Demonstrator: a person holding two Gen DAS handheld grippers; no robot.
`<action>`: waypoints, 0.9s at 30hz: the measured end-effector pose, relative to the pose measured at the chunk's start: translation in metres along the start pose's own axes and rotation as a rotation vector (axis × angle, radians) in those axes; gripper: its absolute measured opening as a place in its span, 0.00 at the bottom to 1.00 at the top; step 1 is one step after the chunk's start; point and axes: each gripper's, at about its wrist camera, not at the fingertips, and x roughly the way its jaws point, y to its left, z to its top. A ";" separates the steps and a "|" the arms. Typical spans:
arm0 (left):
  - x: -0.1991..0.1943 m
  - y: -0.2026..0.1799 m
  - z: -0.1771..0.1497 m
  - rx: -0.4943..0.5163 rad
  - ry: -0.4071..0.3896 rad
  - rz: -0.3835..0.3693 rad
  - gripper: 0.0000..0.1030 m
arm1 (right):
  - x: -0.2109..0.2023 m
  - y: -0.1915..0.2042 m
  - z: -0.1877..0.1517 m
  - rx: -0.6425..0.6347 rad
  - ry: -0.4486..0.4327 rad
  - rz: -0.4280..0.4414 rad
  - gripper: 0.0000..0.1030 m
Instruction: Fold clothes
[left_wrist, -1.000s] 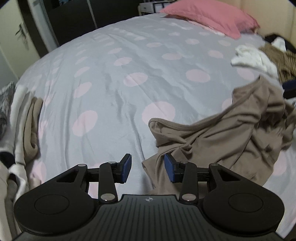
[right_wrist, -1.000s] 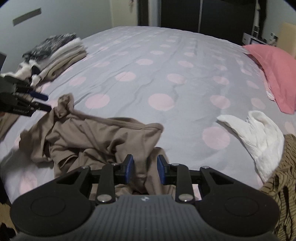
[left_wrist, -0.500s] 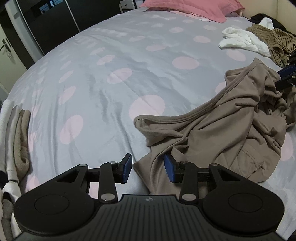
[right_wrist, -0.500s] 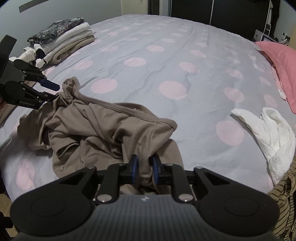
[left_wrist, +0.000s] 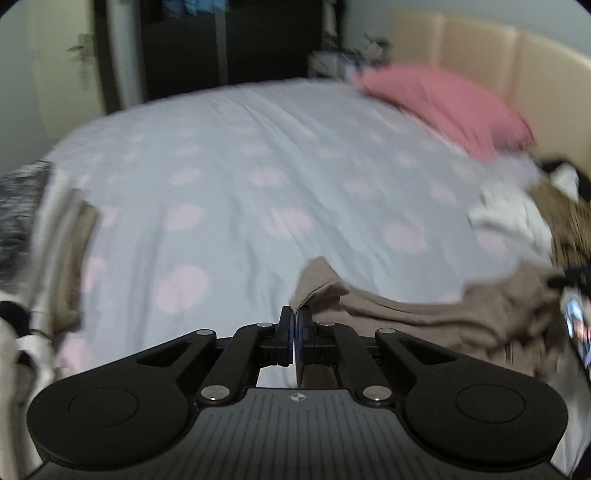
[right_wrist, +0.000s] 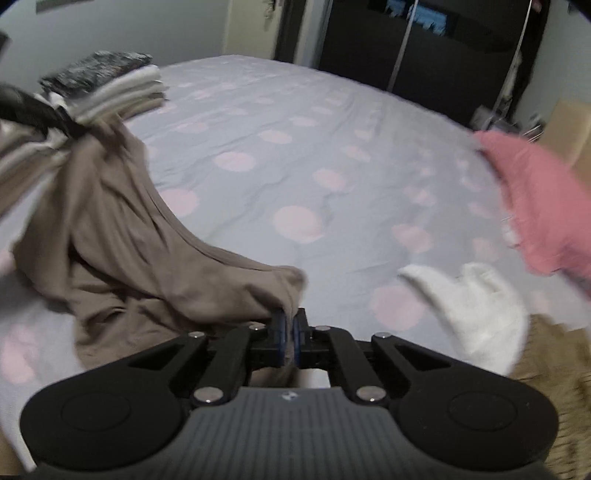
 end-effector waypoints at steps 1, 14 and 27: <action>-0.008 0.005 0.003 -0.017 -0.025 0.014 0.00 | -0.004 0.000 0.001 -0.013 -0.002 -0.041 0.05; -0.113 0.015 0.020 0.006 -0.182 -0.014 0.00 | -0.130 -0.043 0.066 -0.002 -0.311 -0.451 0.03; -0.094 -0.018 -0.008 0.171 0.051 -0.186 0.00 | -0.117 -0.046 0.042 0.056 -0.218 -0.330 0.03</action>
